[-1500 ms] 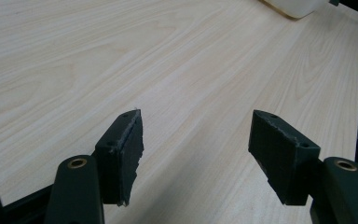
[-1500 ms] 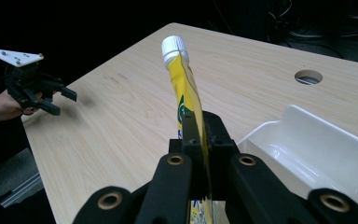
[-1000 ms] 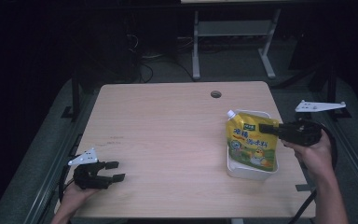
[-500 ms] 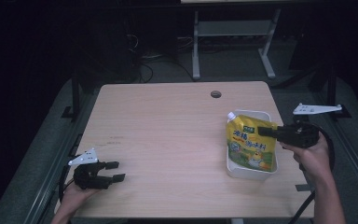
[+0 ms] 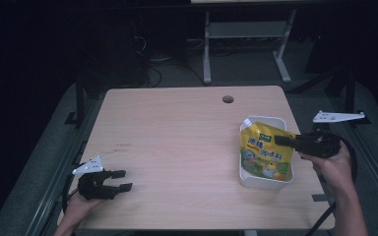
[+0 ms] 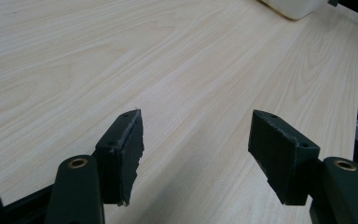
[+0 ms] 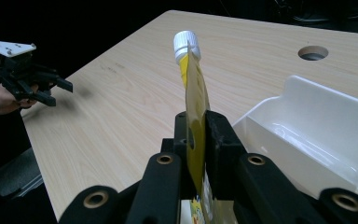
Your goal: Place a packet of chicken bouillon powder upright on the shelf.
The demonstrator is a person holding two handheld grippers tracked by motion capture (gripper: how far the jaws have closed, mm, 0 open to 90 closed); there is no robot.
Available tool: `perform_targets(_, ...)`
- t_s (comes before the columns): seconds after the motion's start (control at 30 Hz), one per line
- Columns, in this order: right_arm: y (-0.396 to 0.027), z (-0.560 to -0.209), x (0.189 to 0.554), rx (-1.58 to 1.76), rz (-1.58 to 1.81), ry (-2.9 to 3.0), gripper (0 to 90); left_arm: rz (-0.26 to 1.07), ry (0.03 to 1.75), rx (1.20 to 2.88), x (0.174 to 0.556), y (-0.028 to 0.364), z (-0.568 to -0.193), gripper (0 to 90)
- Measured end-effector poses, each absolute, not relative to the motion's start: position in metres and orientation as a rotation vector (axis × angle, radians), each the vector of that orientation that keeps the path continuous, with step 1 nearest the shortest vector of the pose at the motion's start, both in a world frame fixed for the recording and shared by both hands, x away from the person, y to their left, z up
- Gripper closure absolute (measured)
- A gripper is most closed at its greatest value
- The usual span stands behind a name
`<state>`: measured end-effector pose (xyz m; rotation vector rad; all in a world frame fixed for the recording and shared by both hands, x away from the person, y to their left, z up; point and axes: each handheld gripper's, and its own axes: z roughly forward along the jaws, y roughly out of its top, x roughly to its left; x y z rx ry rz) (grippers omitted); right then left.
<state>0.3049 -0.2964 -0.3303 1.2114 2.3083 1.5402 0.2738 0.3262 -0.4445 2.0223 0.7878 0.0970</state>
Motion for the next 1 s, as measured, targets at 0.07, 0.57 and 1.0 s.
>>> perform_targets(0.07,-0.297,-0.330,0.304,1.210,1.537,2.311,82.5,0.097,0.789,2.021,0.274,0.326,-0.445,34.8)
perform_targets(0.57,-0.307,-0.338,0.297,1.220,1.536,2.312,86.4,0.098,0.786,2.026,0.274,0.325,-0.445,34.8)
perform_targets(1.0,-0.329,-0.356,0.290,1.291,1.576,2.261,88.6,0.095,0.785,2.032,0.275,0.323,-0.445,34.8)
